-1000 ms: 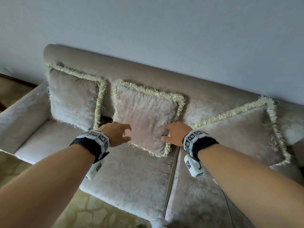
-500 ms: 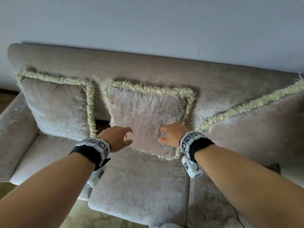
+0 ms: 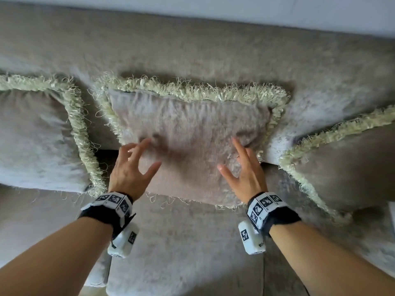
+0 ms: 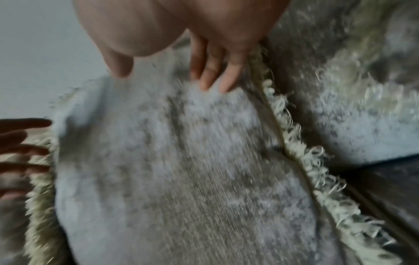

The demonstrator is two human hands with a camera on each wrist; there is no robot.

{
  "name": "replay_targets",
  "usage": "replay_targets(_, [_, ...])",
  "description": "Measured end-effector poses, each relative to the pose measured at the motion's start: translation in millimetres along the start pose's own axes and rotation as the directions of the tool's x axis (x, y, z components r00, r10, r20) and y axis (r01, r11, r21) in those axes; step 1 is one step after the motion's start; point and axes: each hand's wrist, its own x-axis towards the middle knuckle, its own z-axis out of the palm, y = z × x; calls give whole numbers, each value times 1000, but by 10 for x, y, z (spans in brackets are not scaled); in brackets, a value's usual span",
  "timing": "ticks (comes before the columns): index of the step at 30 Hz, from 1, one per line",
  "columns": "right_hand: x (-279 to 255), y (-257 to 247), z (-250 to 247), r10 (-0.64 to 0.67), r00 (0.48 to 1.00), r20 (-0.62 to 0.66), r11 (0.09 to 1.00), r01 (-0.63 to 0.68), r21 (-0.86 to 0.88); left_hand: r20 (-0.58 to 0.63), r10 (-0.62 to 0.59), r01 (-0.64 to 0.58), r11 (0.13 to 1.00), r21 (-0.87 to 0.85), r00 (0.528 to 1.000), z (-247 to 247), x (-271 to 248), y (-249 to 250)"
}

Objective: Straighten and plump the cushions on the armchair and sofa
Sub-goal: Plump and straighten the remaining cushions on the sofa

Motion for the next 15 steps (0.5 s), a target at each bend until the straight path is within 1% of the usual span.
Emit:
replay_targets(1, [29,55,87,10,997,-81,999,-7,35,-67,-12,9,999,-49,998,101,75,-108])
replay_targets(3, [63,175,255,25,970,-240,997,-9,71,-176,-45,17,988,-155,983,289,201,-304])
replay_targets(5, [99,318,411,63,924,-376,994,-23,111,-222,-66,8,968,-252,973,450,310,-458])
replay_targets(6, [120,389,488,90,903,-420,990,-35,137,-217,-77,10,956,-295,973,519,358,-518])
replay_targets(7, [148,466,564,124,886,-446,985,-56,163,-200,-91,19,941,-337,975,587,411,-572])
replay_targets(9, [204,635,719,185,869,-458,975,-103,198,-167,-120,47,920,-389,979,721,527,-661])
replay_targets(11, [251,798,849,181,873,-452,975,-99,200,-167,-120,44,915,-401,979,838,618,-712])
replay_targets(13, [319,905,974,148,883,-445,975,-54,217,-209,-79,-20,901,-434,975,974,688,-772])
replay_targets(15, [381,934,1064,131,872,-472,968,-10,250,-251,-38,-86,881,-464,967,1070,725,-807])
